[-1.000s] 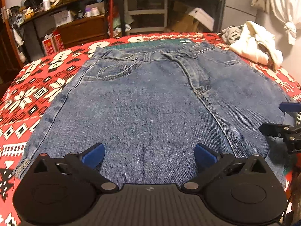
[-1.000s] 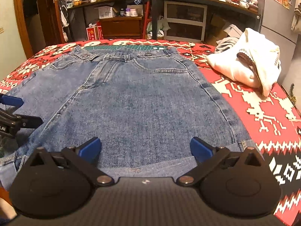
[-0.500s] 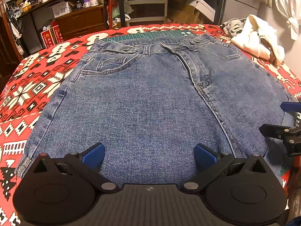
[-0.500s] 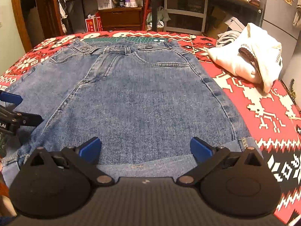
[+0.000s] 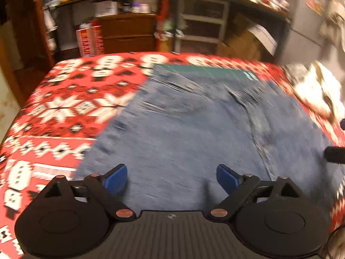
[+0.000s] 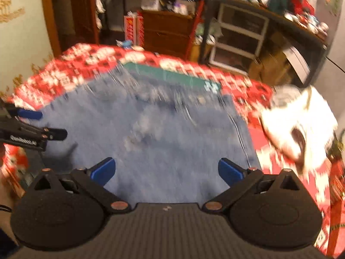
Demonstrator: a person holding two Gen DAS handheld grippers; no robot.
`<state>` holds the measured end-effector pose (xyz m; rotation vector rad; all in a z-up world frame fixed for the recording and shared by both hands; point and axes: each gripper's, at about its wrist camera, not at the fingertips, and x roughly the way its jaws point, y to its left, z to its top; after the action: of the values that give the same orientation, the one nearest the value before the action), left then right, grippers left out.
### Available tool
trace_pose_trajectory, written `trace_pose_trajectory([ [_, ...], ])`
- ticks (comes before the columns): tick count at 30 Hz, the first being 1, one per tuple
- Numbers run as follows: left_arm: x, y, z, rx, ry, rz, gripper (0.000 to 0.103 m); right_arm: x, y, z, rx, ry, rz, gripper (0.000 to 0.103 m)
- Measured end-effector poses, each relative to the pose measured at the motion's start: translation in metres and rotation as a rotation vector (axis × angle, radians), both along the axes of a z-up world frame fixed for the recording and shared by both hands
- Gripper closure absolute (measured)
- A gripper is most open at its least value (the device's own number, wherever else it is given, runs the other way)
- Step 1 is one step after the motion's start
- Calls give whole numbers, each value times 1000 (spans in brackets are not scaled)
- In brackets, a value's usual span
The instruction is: Fold clothes
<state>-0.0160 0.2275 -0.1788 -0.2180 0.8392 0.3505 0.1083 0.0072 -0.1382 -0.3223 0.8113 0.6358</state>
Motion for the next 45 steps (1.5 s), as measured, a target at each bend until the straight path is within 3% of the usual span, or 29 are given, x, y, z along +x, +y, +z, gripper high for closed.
trace_pose_trajectory([
  [5,-21,50,9,-29,-8,169,22,35,39,34,26,4,71,7],
  [10,-54,102,5,-101,1,318,36,68,90,60,16,10,154,20],
  [16,-82,132,-8,-235,-22,368,52,83,162,66,2,53,300,50],
  [19,-83,134,-16,-283,-22,348,59,86,197,51,19,129,342,66],
  [22,-78,129,-19,-258,-7,313,64,83,225,26,20,188,366,80],
  [29,-70,125,-27,-251,-19,258,77,46,262,-33,-1,201,484,87],
  [31,-68,123,-28,-252,-17,252,93,37,270,-44,2,205,499,87],
  [38,-67,115,-24,-202,-25,243,97,27,290,-73,-9,187,530,95],
  [42,-71,115,-23,-200,-35,243,97,35,298,-84,-1,161,519,103],
  [45,-70,114,-26,-187,-22,238,97,48,303,-86,-3,144,492,103],
])
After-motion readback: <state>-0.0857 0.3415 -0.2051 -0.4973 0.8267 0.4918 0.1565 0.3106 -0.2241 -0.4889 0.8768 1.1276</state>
